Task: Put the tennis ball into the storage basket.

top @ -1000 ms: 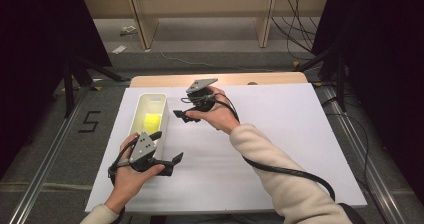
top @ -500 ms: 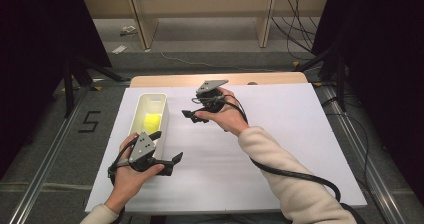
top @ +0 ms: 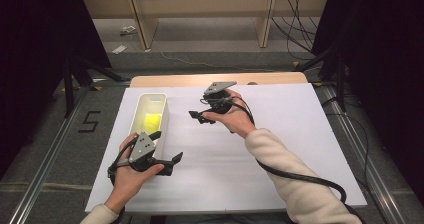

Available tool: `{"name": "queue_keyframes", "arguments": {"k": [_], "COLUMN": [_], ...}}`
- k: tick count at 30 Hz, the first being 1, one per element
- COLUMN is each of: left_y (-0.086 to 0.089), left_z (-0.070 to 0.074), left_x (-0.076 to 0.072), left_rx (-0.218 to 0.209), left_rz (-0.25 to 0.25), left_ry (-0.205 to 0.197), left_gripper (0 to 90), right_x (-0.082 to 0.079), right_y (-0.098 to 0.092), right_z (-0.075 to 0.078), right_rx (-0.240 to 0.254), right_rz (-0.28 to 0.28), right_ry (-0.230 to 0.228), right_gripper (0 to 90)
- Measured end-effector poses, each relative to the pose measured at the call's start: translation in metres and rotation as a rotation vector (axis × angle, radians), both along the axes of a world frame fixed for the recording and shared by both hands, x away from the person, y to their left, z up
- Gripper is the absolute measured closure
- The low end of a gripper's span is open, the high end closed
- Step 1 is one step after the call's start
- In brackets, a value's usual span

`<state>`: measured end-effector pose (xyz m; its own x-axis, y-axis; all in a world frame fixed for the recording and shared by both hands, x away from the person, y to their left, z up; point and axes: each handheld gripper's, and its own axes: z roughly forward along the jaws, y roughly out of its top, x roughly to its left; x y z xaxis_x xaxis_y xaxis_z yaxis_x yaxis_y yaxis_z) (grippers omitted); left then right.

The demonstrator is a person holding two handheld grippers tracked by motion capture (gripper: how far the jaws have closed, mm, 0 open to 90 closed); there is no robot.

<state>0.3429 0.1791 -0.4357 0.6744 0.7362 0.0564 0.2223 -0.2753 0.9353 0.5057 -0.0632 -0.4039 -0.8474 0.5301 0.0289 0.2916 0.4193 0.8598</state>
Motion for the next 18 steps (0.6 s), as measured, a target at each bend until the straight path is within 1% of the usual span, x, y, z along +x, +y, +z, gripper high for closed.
{"name": "queue_keyframes", "arguments": {"k": [18], "left_y": [-0.001], "left_z": [0.000], "left_x": [0.000], "left_rx": [0.000], "left_rz": [0.001], "left_ry": [0.001], "left_gripper": [1.9], "right_x": [-0.004], "right_y": [-0.031], "right_z": [0.001], "right_rx": [-0.001], "right_rz": [-0.046], "right_ry": [-0.004], "right_gripper": [16.4]}}
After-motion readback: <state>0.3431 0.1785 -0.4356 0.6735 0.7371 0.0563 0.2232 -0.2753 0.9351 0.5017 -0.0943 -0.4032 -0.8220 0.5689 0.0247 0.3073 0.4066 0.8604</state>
